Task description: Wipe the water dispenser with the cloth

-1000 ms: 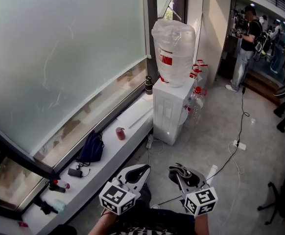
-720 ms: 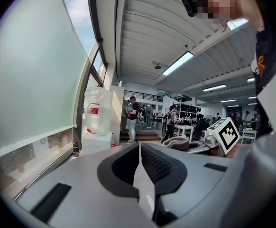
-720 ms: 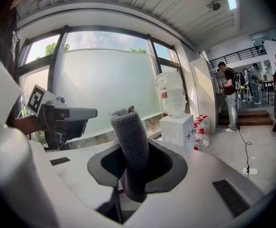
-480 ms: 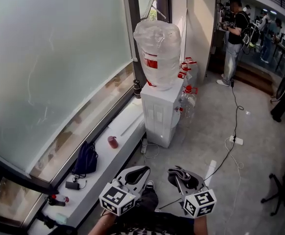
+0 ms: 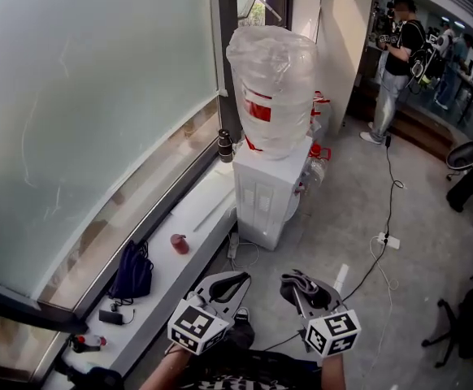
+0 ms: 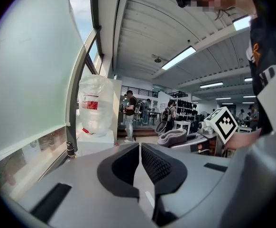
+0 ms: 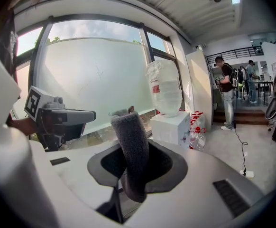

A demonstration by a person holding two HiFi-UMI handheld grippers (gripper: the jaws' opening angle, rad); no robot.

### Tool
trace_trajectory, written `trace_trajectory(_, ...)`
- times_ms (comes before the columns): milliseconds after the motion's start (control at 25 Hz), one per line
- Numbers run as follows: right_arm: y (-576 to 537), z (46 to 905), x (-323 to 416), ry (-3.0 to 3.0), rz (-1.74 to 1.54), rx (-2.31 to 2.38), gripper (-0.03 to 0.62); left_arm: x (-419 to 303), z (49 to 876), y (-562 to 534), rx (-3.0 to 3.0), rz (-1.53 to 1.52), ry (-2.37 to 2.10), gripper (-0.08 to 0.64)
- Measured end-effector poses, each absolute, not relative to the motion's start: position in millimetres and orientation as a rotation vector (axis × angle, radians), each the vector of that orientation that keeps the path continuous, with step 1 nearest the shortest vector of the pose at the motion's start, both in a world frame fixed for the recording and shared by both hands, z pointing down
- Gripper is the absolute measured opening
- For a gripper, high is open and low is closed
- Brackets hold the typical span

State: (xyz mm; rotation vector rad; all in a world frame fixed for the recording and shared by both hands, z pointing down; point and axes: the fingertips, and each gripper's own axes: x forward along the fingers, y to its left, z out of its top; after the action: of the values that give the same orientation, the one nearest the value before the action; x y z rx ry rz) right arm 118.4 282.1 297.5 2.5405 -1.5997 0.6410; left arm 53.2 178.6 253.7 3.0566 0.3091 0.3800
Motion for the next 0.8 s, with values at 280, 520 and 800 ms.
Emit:
trace_trajectory(280,214.3,292.1,179.6,-1.563,0.623,2.534,0.106,110.9,251.4,115.4,3.062,0.341,0.351,0.029)
trace_trajectory(520,168.9,297.6,220.6,-1.51,0.579,2.488,0.106,137.2,260.6,82.8,3.053,0.346,0.388,0.029)
trace_trajectory(800,138.4,309.0,265.3,-1.457,0.557,2.424,0.106,148.3,273.0,66.4,3.029,0.336,0.347,0.029)
